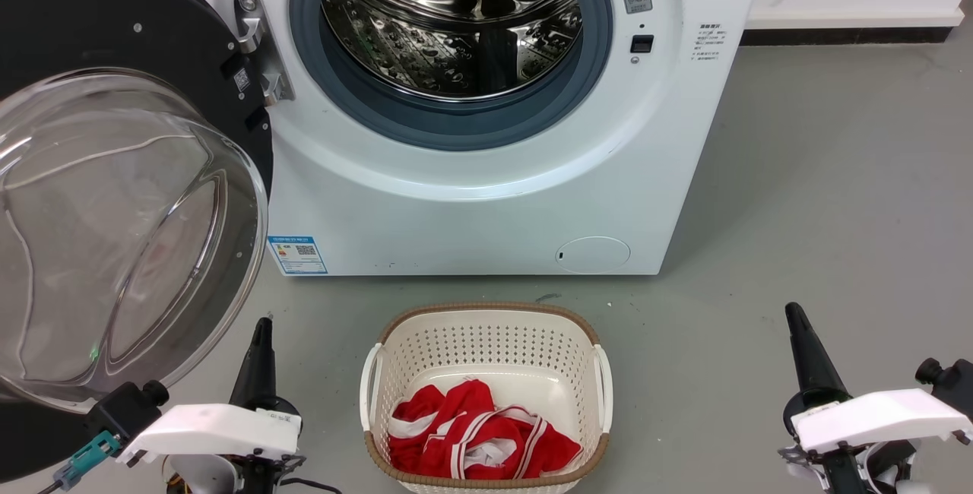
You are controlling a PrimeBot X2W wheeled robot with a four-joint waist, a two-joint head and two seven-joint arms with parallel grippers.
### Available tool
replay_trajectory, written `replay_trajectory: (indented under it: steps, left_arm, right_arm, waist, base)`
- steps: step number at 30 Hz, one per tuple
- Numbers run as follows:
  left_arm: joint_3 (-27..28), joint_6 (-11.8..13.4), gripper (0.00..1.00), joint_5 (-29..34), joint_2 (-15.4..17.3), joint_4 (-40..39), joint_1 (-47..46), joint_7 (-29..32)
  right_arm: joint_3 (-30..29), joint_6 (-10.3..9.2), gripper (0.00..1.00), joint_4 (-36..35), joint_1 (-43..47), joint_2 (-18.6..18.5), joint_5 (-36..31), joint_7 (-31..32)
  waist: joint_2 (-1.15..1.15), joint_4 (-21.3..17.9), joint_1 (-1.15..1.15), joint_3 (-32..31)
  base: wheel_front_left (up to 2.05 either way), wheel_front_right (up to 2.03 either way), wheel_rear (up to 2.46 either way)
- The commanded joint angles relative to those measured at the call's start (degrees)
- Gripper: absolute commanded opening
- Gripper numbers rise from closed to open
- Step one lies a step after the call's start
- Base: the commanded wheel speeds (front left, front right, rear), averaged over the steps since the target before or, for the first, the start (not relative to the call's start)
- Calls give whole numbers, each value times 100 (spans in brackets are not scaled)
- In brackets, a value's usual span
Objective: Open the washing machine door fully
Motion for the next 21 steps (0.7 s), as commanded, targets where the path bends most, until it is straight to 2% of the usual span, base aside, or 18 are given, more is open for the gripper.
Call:
replay_trajectory:
  steps: [1, 21]
  left_arm:
    - [21, -45, 0, -195, 10, -29, -146, 40]
    - [119, -141, 0, -1502, -1, 63, -186, 365]
  right_arm:
    - [-30, 0, 0, -40, -148, -45, 206, 29]
    - [-137, -1, 0, 77, -228, -46, 1509, 272]
  waist:
    - [0, 1, 0, -3]
    - [0, 11, 0, -37]
  base:
    - [0, 0, 0]
    - [0, 0, 0]
